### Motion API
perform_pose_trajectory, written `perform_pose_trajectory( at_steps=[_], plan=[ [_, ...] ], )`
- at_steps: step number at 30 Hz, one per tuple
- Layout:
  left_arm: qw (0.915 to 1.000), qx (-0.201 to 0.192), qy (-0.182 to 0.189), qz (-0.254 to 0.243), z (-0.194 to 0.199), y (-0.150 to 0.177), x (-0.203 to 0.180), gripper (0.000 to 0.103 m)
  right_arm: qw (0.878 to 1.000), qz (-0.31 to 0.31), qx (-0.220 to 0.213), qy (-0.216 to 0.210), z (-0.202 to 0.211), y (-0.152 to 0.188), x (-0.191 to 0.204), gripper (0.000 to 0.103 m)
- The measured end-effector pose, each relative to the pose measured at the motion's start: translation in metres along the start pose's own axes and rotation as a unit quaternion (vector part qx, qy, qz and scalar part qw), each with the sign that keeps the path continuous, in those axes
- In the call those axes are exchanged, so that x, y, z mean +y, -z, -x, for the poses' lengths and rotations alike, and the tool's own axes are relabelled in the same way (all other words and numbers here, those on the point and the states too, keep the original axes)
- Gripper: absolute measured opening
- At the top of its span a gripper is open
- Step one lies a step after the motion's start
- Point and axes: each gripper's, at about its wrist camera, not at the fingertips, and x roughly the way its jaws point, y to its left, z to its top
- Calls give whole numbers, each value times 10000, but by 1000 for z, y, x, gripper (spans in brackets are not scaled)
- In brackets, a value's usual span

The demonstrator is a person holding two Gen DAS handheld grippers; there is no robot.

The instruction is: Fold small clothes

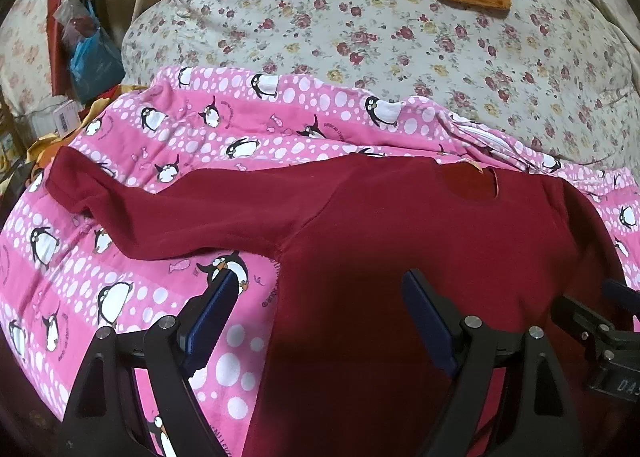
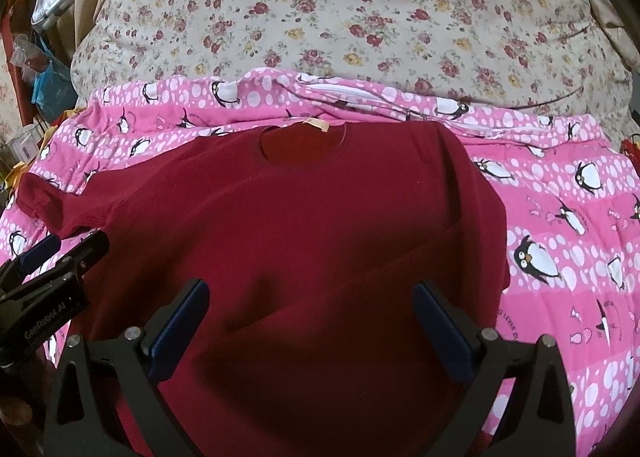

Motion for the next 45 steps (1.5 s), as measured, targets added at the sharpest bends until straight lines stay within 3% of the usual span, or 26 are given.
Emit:
perform_pose_trajectory(
  at_steps=[7,17,21,37,45],
  plan=[
    [9994,69,79,329,1,-5,16,67,9998,-151,87,-69,4,-4,4,103],
    [9939,346,-234,1022,-6,-9,65,67,9979,-227,258,-541,6,-14,37,103],
    [9908,387,-284,1264,-7,-8,80,67,9986,-125,159,-494,9,-15,50,103],
    [9962,369,-188,767,-5,-6,58,67,9988,-233,281,-316,1,-6,39,103],
    [9959,423,-209,771,-9,-5,58,67,9989,-221,315,-267,-3,-5,36,103]
  ],
)
